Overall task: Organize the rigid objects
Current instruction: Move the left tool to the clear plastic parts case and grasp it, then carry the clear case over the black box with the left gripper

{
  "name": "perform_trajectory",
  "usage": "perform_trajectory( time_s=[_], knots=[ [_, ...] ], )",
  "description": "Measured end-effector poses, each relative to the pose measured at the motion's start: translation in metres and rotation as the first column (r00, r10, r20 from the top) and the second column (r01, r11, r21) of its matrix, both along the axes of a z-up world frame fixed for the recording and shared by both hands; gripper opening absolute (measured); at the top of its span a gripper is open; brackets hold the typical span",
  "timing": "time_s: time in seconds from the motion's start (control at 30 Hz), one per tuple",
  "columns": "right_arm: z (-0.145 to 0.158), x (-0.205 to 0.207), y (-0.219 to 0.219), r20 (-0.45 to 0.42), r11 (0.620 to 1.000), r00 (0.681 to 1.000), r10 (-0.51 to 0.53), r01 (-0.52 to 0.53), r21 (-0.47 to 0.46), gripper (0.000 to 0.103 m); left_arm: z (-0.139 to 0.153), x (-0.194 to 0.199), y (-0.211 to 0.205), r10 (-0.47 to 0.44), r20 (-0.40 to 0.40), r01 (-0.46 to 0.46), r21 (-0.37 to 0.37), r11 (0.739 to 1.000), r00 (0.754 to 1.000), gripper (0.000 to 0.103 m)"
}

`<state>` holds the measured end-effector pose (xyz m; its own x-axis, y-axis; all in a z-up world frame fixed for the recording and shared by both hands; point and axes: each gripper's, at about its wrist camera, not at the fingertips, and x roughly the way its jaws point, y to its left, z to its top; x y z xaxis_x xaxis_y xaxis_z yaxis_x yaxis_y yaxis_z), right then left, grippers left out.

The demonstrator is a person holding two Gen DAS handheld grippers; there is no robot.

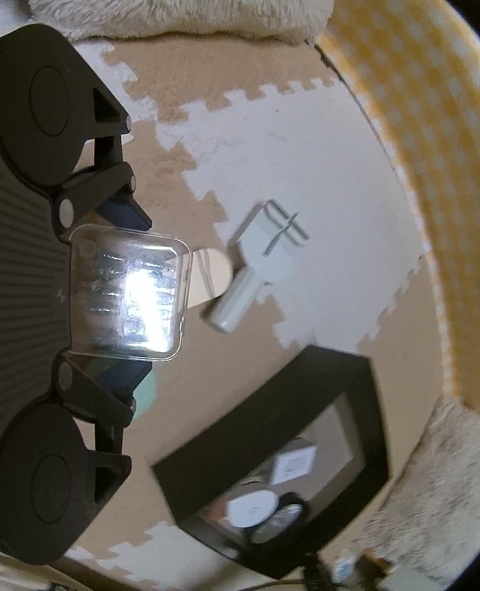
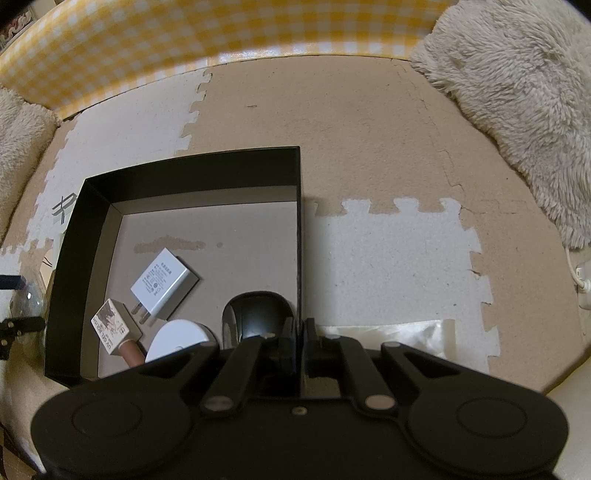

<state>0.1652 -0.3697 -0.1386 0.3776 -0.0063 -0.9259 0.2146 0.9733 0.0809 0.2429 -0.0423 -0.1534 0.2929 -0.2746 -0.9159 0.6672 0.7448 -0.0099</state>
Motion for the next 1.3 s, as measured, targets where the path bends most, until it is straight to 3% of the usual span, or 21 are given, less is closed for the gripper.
perform_trajectory(
  time_s=[0.17, 0.3, 0.47, 0.6, 1.0, 1.3],
  knots=[
    [0.000, 0.000, 0.000, -0.001, 1.000, 1.000, 0.001, -0.001, 0.000, 0.004, 0.024, -0.001, 0.000, 0.061, 0.041, -0.056, -0.116, 0.992, 0.997, 0.075],
    [0.000, 0.000, 0.001, -0.001, 1.000, 1.000, 0.001, -0.001, -0.002, 0.004, 0.043, -0.008, -0.008, 0.099, 0.053, -0.085, -0.226, 0.970, 0.994, 0.075],
    [0.001, 0.000, 0.002, -0.002, 1.000, 1.000, 0.002, -0.002, -0.001, 0.004, 0.058, -0.017, -0.034, 0.155, 0.024, -0.139, -0.321, 0.937, 0.988, 0.075],
    [0.001, 0.000, 0.002, -0.002, 1.000, 1.000, 0.004, -0.004, -0.004, 0.004, 0.063, -0.020, -0.060, 0.194, -0.045, -0.196, -0.400, 0.896, 0.980, 0.075],
    [0.001, -0.001, -0.001, 0.001, 1.000, 1.000, -0.001, 0.001, 0.011, 0.004, 0.037, -0.005, -0.157, 0.276, -0.134, -0.307, -0.448, 0.840, 0.952, 0.075],
    [0.002, -0.002, -0.002, 0.005, 1.000, 1.000, -0.001, 0.001, 0.022, 0.005, 0.008, 0.003, -0.198, 0.337, -0.217, -0.401, -0.453, 0.796, 0.916, 0.075]
  ],
)
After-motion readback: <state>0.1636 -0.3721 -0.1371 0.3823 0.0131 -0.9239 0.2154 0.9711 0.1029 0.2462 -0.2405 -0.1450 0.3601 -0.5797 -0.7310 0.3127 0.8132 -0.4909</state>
